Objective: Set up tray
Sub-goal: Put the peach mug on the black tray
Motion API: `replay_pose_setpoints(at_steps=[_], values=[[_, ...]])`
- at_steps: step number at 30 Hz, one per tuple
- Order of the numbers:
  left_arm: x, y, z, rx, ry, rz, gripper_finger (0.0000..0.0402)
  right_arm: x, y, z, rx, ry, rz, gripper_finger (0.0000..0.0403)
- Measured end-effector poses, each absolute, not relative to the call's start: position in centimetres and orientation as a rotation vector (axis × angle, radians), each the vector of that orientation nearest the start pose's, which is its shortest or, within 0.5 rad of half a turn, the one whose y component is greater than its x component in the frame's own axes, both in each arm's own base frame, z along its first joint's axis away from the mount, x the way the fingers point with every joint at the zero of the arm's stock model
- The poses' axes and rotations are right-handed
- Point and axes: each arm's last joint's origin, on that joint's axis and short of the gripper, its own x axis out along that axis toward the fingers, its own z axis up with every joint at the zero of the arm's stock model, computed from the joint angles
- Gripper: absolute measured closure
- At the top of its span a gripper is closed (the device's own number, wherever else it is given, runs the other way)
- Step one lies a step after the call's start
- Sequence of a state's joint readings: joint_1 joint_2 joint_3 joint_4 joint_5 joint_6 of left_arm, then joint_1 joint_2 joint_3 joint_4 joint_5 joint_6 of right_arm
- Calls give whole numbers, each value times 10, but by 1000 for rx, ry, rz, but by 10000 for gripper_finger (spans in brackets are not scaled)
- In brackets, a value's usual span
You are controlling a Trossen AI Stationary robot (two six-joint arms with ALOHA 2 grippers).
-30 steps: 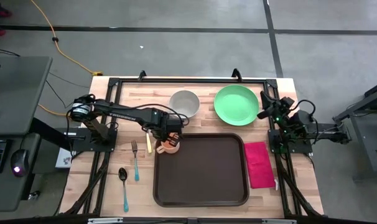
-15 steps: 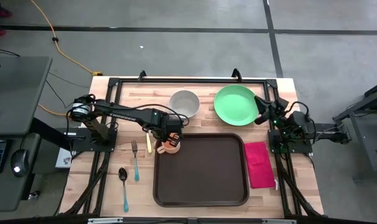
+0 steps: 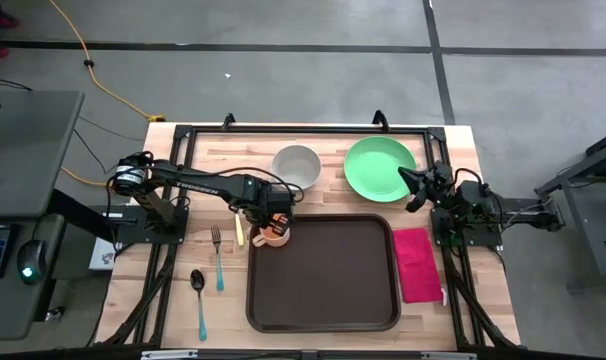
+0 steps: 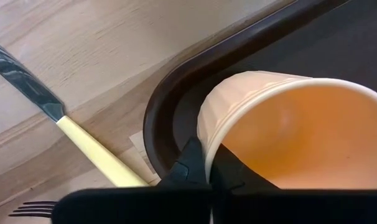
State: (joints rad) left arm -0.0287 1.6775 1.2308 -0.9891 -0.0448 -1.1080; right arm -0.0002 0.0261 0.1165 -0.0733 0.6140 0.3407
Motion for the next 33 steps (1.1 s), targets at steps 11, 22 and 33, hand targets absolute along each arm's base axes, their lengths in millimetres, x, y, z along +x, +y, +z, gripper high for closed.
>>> replay_pose_setpoints(at_steps=[11,22,33], values=[[308,-8,218,-852,1261,797,381,88,-13,183,365,4,-485,402],[307,-8,218,-849,1268,802,372,87,-10,172,375,132,-395,402],[306,-10,218,-846,1278,797,370,86,-10,167,374,186,-408,402]])
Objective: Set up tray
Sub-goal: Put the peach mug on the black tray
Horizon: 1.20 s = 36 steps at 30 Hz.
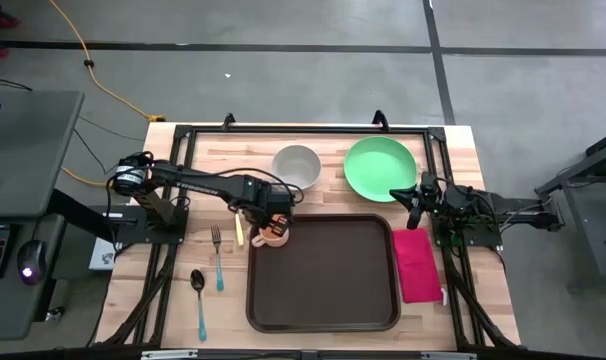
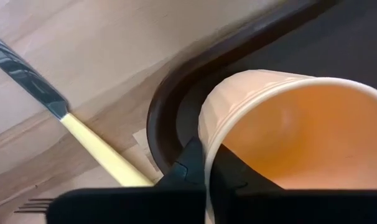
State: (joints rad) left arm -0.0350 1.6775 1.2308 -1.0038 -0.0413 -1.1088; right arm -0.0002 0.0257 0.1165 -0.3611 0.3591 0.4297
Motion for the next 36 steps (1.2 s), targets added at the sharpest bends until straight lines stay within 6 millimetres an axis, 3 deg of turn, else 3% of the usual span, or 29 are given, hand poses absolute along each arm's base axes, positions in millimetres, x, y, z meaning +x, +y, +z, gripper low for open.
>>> replay_pose_setpoints(at_steps=[8,15,24,36], values=[[306,-17,218,-844,1287,784,382,86,-10,167,373,185,-413,402],[304,-23,218,-848,1299,803,353,86,-10,167,388,182,-415,402],[304,-24,218,-844,1292,808,367,86,-10,167,388,183,-415,402],[304,-23,218,-845,1292,810,338,86,-10,167,382,186,-414,402]])
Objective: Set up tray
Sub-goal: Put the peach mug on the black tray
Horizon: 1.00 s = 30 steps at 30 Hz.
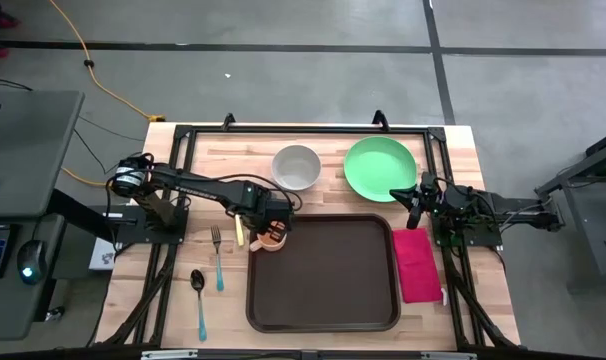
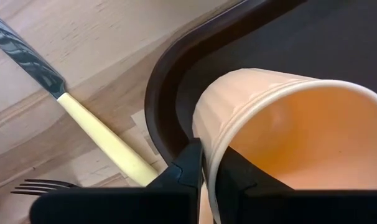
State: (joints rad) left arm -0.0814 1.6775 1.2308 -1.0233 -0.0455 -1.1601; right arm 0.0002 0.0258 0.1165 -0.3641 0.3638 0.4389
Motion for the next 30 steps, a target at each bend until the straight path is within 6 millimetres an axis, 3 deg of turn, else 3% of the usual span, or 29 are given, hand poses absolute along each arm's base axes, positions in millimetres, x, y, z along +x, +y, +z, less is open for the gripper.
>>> replay_pose_setpoints(at_steps=[30], values=[[304,-25,218,-889,1307,804,337,86,-10,166,379,191,-415,402]])
